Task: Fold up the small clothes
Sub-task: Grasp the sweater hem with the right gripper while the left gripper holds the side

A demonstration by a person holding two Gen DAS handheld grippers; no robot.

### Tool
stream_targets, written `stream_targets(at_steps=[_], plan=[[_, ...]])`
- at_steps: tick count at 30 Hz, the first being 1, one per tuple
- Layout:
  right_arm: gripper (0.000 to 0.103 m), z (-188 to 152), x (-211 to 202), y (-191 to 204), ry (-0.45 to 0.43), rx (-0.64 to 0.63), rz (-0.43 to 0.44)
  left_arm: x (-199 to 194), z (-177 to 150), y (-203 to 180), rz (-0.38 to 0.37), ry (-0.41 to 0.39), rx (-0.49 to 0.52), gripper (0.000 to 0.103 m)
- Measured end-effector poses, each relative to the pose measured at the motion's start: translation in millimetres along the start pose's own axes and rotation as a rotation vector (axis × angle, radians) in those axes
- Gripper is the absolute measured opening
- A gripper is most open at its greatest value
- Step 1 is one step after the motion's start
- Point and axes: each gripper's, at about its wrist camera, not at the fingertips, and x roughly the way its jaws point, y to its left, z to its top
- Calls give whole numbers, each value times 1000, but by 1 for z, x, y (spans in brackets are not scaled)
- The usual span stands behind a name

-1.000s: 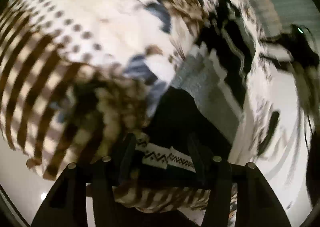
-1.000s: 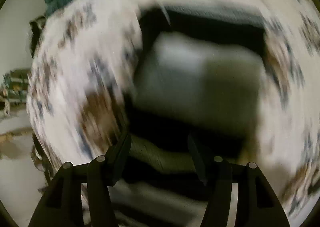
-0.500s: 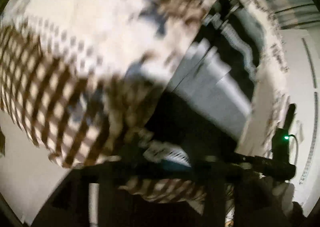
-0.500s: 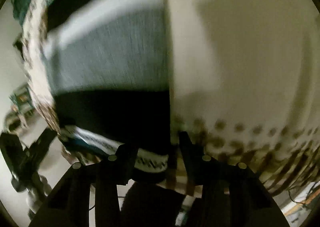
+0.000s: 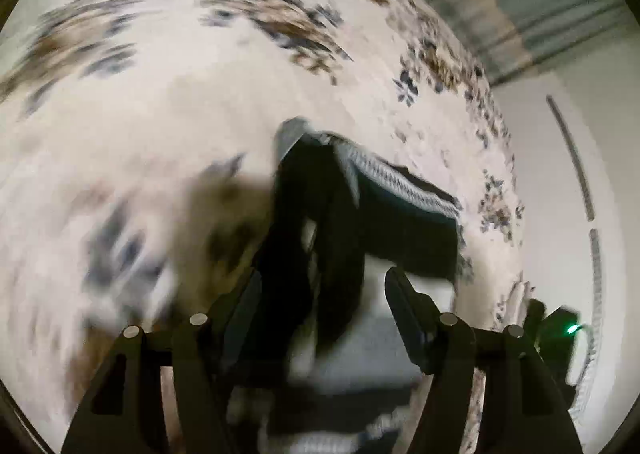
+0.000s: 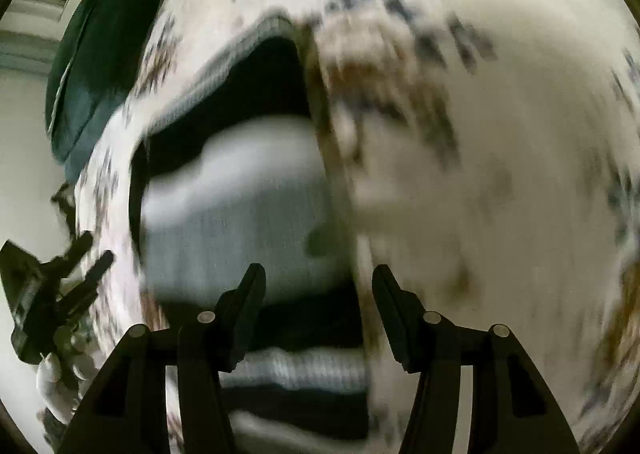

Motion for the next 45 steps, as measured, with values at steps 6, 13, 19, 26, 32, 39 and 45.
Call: stream_targets(at_steps=[6,13,19,26,32,39,45], plan=[[60,100,41,19,-42,20,-32,62,52,-21,64,26,175,5],[4,124,68,32,-95,-26,-82,23,73,-6,-31,-75,137,4],[3,131,65,54,-140,-88,-143,52,98,-2,23,-45,161,3],[4,135,77,62,-104,-155,-228,71,104,19,54,0,164,0],[44,120,61,53,-25,-127,-148,29,77,20,-93,47,126,43],[55,23,10,14,46,-79,-21,-48,-30,28,-90,63,131,56],[55,-113,-3,-23,212,-21,16,-96,-161,46,33,190,91,56]])
